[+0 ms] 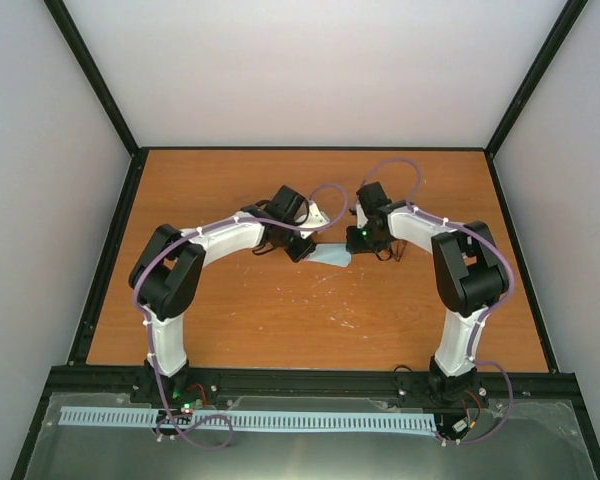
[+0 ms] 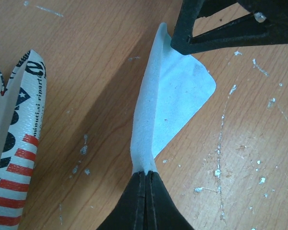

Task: Organize the sunglasses
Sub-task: Pick up the glasses cleaning cloth from the center of the board, then place the glasses cleaning cloth in the sunglasses case.

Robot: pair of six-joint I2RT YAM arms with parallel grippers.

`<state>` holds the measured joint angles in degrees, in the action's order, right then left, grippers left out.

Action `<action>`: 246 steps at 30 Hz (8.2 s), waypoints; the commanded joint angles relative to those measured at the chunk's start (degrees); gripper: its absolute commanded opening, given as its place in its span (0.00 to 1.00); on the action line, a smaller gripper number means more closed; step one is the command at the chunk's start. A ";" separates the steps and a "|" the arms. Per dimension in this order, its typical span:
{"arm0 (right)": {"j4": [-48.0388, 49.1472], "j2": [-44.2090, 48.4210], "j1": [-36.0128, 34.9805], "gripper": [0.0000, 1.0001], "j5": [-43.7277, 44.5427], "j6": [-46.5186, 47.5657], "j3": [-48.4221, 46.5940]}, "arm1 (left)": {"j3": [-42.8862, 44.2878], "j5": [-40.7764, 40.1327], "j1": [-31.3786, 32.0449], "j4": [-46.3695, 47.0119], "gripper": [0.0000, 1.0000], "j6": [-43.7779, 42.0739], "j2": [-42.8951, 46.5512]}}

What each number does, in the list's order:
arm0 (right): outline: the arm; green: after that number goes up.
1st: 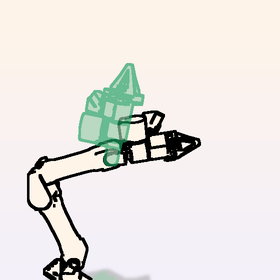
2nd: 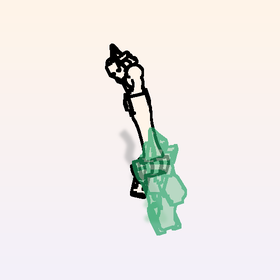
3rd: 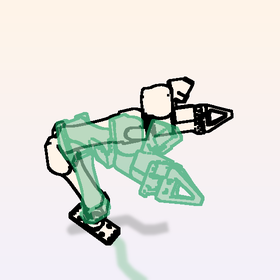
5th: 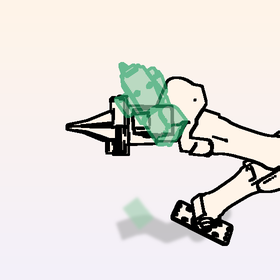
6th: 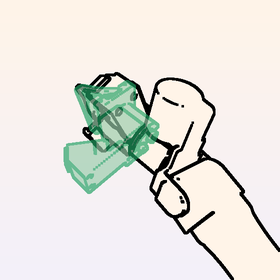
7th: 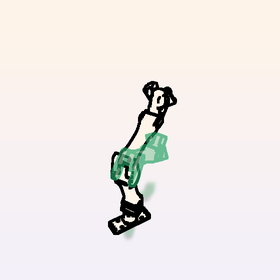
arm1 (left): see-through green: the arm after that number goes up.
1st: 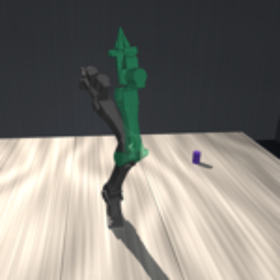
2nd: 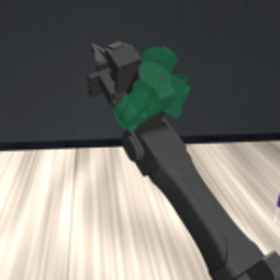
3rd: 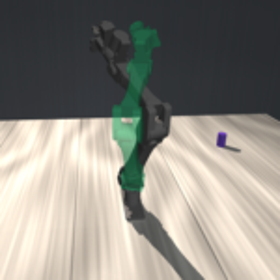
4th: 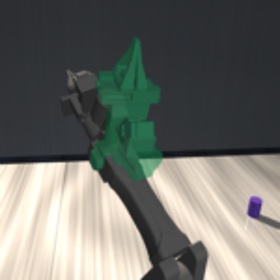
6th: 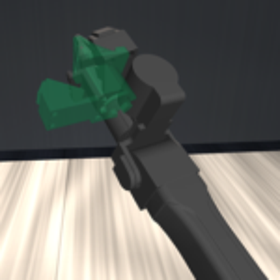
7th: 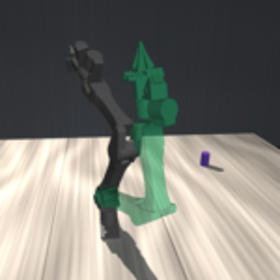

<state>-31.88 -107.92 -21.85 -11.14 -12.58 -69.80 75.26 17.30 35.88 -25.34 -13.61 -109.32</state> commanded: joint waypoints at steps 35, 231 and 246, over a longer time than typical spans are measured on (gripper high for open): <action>-0.07 -4.22 -2.58 0.03 -0.58 0.42 -4.47 | 1.89 0.90 -0.37 0.87 0.00 0.42 -1.39; -8.33 -23.92 -4.45 0.34 -2.18 5.65 -43.53 | 2.78 -1.88 -18.22 2.95 0.26 -0.83 -2.37; -5.11 -15.32 -3.27 0.49 3.83 2.95 -38.40 | 2.53 0.65 -18.21 3.25 0.37 0.62 0.30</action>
<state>-38.79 -127.68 -25.39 -10.07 -8.29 -108.73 75.66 16.23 18.11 -22.46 -14.09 -111.68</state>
